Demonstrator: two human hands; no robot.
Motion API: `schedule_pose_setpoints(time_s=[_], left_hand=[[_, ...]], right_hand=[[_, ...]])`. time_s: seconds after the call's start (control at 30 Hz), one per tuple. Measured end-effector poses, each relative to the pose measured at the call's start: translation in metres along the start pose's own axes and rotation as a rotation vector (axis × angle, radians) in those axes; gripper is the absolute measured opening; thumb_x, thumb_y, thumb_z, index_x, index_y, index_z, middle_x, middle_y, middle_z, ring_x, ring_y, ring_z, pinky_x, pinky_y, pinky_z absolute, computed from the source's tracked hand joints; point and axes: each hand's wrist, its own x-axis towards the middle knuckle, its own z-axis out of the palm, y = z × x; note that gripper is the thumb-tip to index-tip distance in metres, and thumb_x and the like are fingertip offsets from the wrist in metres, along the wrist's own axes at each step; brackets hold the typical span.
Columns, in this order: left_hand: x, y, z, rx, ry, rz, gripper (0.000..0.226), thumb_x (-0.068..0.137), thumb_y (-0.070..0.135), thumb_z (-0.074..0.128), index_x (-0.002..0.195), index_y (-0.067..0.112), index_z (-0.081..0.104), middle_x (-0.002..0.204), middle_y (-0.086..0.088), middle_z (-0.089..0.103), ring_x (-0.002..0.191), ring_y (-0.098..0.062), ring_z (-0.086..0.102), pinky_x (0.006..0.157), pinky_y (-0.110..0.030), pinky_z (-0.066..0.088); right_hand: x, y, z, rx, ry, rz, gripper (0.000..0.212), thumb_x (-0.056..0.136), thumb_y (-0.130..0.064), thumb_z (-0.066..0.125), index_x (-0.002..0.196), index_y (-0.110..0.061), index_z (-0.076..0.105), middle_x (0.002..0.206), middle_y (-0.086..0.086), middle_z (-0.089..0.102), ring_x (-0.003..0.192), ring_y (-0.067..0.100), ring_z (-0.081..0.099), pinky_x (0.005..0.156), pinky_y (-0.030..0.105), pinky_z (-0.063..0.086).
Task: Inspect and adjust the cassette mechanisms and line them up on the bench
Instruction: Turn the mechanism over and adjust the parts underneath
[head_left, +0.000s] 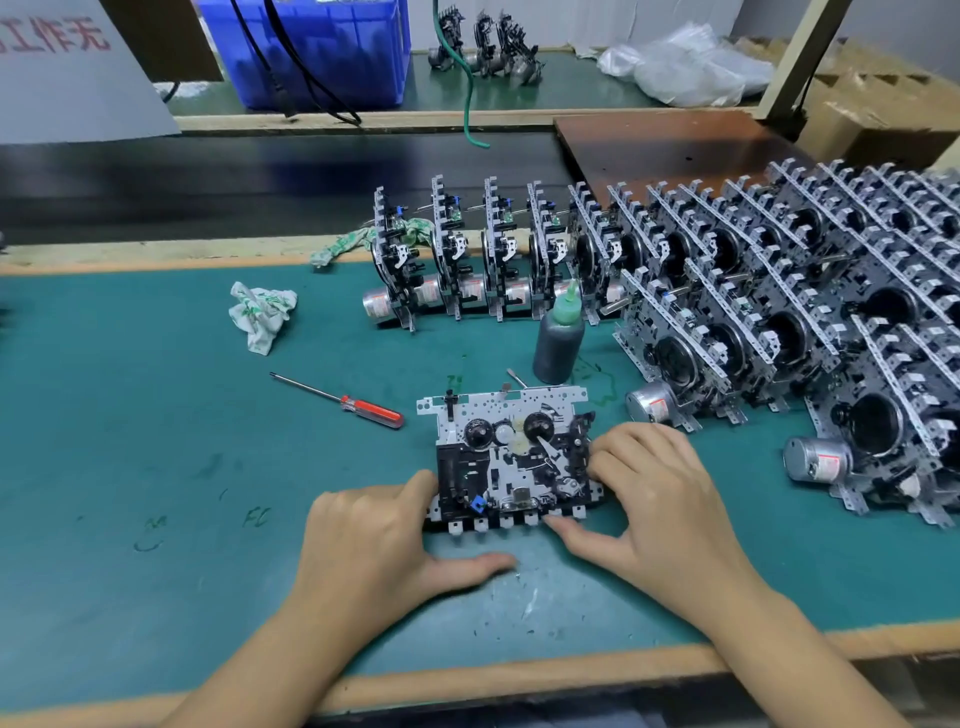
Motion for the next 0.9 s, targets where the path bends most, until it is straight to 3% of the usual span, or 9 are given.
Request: schedule_pose_setpoints(time_s=[0.17,0.3,0.43,0.57,0.73,0.9], left_hand=[[-0.0006,0.0034,0.0045,0.045,0.074,-0.093,0.063,0.066,0.072,0.052,0.046,0.014,0.038,0.031,0.001,0.03,0.025,-0.019,0.034,0.035,-0.021,0.021],[0.0006,-0.0022,0.0048,-0.014,0.015,-0.028,0.069,0.064,0.08,0.046,0.047,0.013,0.04,0.031,0.001,0.033,0.026,-0.021,0.039,0.033,-0.022,0.026],[0.002,-0.0031,0.0014,-0.063,-0.051,-0.006,0.073,0.057,0.085,0.046,0.048,0.013,0.041,0.032,0.002,0.036,0.027,-0.02,0.04,0.031,-0.025,0.031],[-0.0057,0.0011,0.0026,-0.062,-0.031,0.168,0.07,0.067,0.079,0.049,0.047,0.012,0.057,0.033,0.002,0.031,0.027,-0.017,0.035,0.032,-0.02,0.025],[-0.0033,0.0023,-0.0009,-0.028,0.06,0.104,0.075,0.086,0.073,0.035,0.045,0.012,0.05,0.032,0.002,0.034,0.026,-0.018,0.038,0.032,-0.019,0.025],[-0.0017,0.0005,-0.0028,-0.066,-0.019,0.114,0.071,0.077,0.077,0.042,0.048,0.012,0.046,0.034,0.004,0.035,0.028,-0.017,0.039,0.031,-0.019,0.027]], right_hand=[[0.0001,-0.0016,0.0003,0.071,-0.001,-0.035,0.051,0.07,-0.06,0.064,0.068,-0.01,0.058,0.077,-0.002,0.058,0.082,0.019,0.049,0.089,0.026,0.032],[0.0001,-0.001,0.0019,0.0,0.033,-0.04,0.048,0.072,-0.058,0.062,0.064,-0.01,0.059,0.074,-0.002,0.06,0.08,0.02,0.056,0.102,0.032,0.031],[-0.0002,-0.0001,0.0013,-0.058,0.007,-0.022,0.052,0.073,-0.063,0.057,0.066,-0.012,0.06,0.077,-0.003,0.06,0.081,0.019,0.059,0.104,0.038,0.03],[0.0004,0.0009,0.0006,-0.09,0.016,0.008,0.054,0.065,-0.064,0.058,0.067,-0.01,0.062,0.077,-0.003,0.062,0.078,0.019,0.06,0.101,0.044,0.033],[0.0001,0.0021,-0.0014,-0.05,0.008,-0.021,0.055,0.068,-0.067,0.058,0.067,-0.012,0.06,0.076,-0.004,0.059,0.078,0.018,0.057,0.103,0.039,0.032],[-0.0022,0.0015,-0.0005,-0.061,0.052,-0.018,0.059,0.072,-0.07,0.056,0.063,-0.012,0.062,0.074,-0.005,0.061,0.075,0.018,0.059,0.098,0.041,0.036]])
